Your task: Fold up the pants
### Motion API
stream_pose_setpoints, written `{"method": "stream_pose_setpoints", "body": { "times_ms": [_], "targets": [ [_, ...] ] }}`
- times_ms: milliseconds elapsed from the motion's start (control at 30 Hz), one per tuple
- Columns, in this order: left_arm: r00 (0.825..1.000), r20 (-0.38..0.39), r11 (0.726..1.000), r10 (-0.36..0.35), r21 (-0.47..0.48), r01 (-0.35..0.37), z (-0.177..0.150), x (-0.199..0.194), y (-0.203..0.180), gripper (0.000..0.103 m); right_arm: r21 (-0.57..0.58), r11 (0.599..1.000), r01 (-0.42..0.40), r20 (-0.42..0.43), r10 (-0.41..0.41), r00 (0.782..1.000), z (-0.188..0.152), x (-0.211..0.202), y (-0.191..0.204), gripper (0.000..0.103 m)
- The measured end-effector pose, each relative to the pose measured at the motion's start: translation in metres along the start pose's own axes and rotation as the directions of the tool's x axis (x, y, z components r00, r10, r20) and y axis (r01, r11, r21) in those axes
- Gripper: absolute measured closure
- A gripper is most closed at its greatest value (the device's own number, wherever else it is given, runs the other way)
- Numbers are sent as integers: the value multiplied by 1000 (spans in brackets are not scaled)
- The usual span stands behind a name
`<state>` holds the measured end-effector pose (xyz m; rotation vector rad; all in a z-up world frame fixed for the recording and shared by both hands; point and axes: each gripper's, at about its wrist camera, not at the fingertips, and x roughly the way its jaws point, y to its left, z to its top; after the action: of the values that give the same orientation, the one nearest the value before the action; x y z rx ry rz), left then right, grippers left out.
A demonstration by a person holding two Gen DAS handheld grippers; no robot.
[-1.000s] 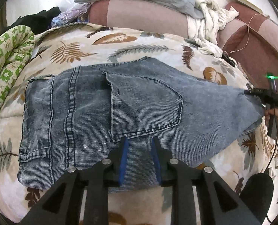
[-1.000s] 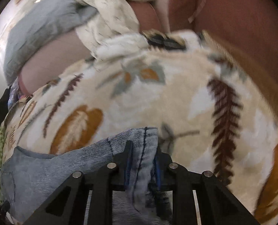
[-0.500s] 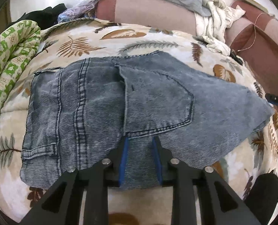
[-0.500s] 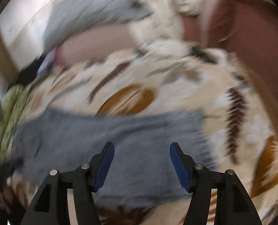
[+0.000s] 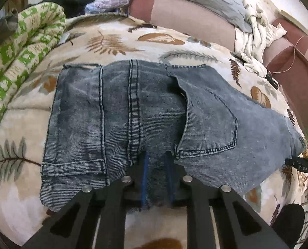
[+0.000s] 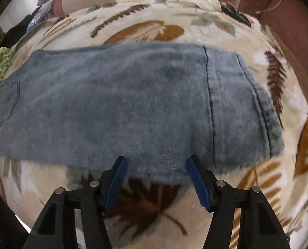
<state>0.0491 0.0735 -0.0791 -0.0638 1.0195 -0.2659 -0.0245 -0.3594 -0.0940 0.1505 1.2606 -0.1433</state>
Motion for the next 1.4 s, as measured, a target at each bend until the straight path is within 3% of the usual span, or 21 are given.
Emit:
{"method": "stream_pose_setpoints", "body": {
  "times_ms": [167, 233, 300, 367, 500, 667, 733, 833, 1000, 1100, 1233, 1300, 1333, 1400],
  "targets": [
    [997, 80, 999, -5, 42, 2, 4, -15, -10, 85, 8, 1000, -1, -60, 2, 998, 0, -1, -5, 38],
    [993, 114, 998, -31, 53, 25, 7, -21, -12, 84, 13, 1000, -13, -35, 14, 999, 9, -14, -2, 36],
    [987, 151, 997, -45, 65, 35, 9, -27, -16, 82, 24, 996, -81, 31, 80, 996, 23, -39, 3, 36],
    [984, 167, 996, -60, 72, 49, 7, -28, -21, 73, -16, 990, -138, 103, 139, 985, 38, -64, 20, 36],
    [986, 150, 993, -78, 97, 64, -3, -20, -25, 72, -126, 946, -298, 153, 315, 937, 82, -86, 82, 35],
    [988, 100, 987, -121, 120, 108, -15, -20, -25, 72, -197, 891, -409, 121, 436, 892, 132, -44, 161, 35],
    [991, 96, 984, -90, 159, 74, -21, -23, -32, 71, -188, 880, -436, 97, 458, 883, 155, -21, 184, 35],
    [994, 85, 985, -69, 164, 54, -24, -26, -35, 67, -212, 889, -406, 85, 430, 899, 166, -9, 208, 35],
    [992, 103, 993, 74, 83, -82, -18, -30, -16, 51, -247, 888, -388, 46, 411, 911, 193, 13, 230, 35],
    [997, 36, 998, 63, -8, -62, -17, -22, 4, 49, -289, 888, -358, 24, 381, 924, 204, 23, 244, 35],
    [994, 13, 993, 107, 46, -108, -21, -11, -1, 48, -321, 894, -311, -13, 325, 946, 214, 42, 256, 35],
    [993, 16, 992, 113, 54, -114, -21, -11, -2, 48, -331, 898, -291, -37, 296, 954, 214, 52, 260, 41],
    [994, 14, 993, 107, 47, -107, -21, -10, -1, 48, -344, 899, -271, -40, 274, 961, 213, 55, 263, 57],
    [995, 14, 995, 98, 34, -98, -21, -11, 1, 48, -367, 890, -270, -58, 268, 962, 207, 59, 268, 69]
  ]
}}
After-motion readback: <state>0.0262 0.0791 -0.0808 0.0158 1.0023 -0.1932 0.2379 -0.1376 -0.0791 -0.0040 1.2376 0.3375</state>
